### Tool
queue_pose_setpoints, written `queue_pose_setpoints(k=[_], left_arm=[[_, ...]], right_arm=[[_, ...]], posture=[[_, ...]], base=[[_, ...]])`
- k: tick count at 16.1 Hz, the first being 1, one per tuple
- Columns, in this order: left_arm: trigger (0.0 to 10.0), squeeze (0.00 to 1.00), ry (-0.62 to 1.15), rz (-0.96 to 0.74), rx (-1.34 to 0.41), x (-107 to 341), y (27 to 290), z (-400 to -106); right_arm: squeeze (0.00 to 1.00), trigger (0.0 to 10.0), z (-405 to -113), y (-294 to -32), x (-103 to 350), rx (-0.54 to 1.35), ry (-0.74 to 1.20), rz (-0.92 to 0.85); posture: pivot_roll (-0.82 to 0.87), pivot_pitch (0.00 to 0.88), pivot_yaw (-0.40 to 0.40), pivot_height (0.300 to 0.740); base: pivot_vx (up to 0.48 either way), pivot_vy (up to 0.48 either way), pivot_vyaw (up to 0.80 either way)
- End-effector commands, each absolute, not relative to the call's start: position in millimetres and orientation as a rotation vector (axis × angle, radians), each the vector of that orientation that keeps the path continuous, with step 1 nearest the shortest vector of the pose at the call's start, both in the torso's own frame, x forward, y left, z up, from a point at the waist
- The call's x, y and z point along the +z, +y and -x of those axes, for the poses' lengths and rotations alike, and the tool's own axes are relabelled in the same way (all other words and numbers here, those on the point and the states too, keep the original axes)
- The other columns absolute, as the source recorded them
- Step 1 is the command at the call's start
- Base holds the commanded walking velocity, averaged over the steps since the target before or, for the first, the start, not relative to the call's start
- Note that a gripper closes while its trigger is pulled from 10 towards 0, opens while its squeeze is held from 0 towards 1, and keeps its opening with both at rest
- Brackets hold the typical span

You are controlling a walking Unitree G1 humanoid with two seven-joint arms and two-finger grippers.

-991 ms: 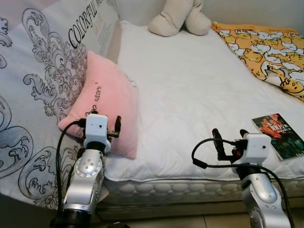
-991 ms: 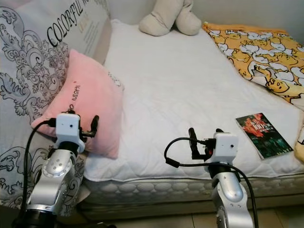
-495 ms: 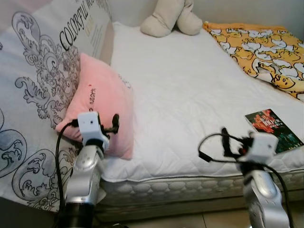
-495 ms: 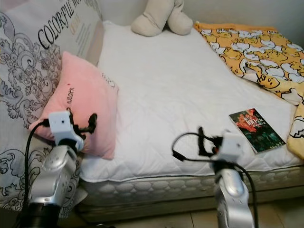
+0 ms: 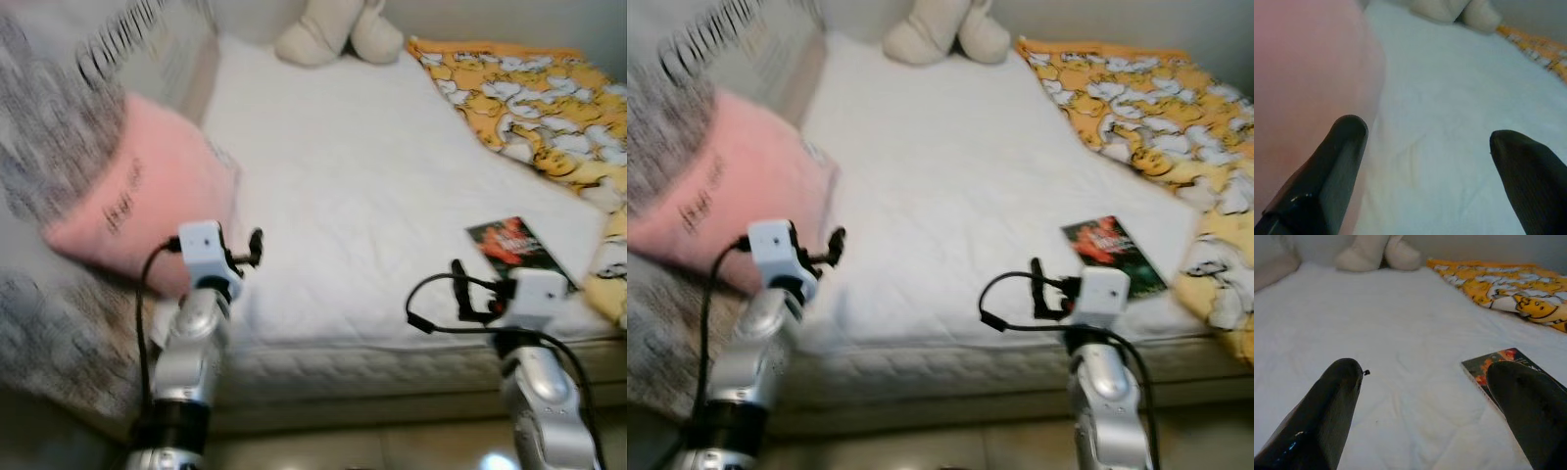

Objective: Clean up the room

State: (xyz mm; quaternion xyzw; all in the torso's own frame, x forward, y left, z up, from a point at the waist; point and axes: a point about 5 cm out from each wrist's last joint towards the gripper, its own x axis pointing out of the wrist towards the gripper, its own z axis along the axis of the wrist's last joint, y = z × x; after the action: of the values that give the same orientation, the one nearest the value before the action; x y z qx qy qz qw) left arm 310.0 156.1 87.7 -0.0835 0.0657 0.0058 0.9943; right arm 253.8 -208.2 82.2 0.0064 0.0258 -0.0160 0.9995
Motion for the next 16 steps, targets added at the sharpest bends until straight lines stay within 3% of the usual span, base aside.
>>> queue_pose_setpoints(k=[1,4,11,16], left_arm=[[10.0,0.0,0.133,0.171,-0.008,89,153,-314],[10.0,0.0,0.142,0.146,-0.09,87,140,-311],[10.0,0.0,0.186,0.144,-0.046,78,138,-314],[10.0,0.0,0.176,0.128,-0.066,82,138,-320]], right_arm=[[0.0,10.0,-259,-208,84,-0.023,0.044,-0.005],[0.0,10.0,-265,-203,87,-0.007,0.031,-0.004],[0.0,10.0,-264,-201,85,0.022,0.039,0.017],[0.0,10.0,-265,-199,83,0.011,0.039,0.024]], posture=[[-0.09,0.0,-0.051,0.74],[-0.08,0.0,-0.043,0.74],[-0.1,0.0,-0.044,0.74],[-0.11,0.0,-0.03,0.74]], base=[[0.0,-0.446,0.0],[0.0,-0.43,0.0],[0.307,-0.359,0.0],[0.379,-0.289,0.61]])
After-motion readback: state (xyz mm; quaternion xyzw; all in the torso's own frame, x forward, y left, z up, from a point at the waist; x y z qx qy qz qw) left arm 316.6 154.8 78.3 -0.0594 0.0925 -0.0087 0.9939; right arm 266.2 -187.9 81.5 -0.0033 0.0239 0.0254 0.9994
